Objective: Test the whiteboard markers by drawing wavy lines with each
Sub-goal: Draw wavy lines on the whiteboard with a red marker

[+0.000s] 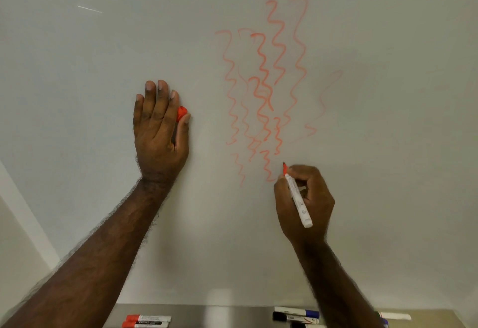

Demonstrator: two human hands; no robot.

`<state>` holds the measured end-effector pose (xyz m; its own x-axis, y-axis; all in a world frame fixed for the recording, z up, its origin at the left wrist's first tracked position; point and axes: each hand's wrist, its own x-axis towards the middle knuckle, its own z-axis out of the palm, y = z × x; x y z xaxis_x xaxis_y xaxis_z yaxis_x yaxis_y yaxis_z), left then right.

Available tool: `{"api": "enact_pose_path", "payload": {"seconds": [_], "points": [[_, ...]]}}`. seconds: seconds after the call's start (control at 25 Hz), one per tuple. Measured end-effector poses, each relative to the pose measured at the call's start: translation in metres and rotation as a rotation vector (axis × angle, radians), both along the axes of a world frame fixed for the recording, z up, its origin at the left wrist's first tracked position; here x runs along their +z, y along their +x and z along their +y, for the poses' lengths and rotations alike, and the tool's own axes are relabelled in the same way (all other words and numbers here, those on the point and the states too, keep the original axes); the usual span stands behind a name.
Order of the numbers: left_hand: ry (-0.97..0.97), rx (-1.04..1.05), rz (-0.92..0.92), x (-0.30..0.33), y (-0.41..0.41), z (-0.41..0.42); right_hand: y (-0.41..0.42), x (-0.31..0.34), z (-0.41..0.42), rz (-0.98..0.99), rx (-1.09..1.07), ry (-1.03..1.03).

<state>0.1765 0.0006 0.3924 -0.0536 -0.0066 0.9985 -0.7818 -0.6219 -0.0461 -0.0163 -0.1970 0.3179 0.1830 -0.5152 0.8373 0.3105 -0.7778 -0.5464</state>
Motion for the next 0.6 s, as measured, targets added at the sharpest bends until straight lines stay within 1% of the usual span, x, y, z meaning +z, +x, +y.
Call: {"api": "enact_pose_path", "payload": {"seconds": [0.16, 0.28, 0.4, 0.48, 0.6], "points": [[-0.001, -0.005, 0.009, -0.002, 0.0, 0.001, 0.005, 0.023, -0.005, 0.058, 0.015, -0.023], [0.01, -0.003, 0.018, -0.004, -0.001, 0.0, 0.003, 0.019, -0.007, 0.09, -0.017, 0.023], [0.018, 0.0, 0.027, -0.004, -0.001, 0.001, -0.001, 0.008, -0.009, 0.116, -0.02, 0.024], [0.017, 0.003, 0.031, -0.005, -0.002, 0.001, -0.006, 0.004, -0.011, 0.132, -0.013, 0.071], [0.026, 0.001, 0.066, -0.009, -0.003, 0.001, -0.012, 0.001, -0.017, 0.055, -0.083, 0.174]]}}
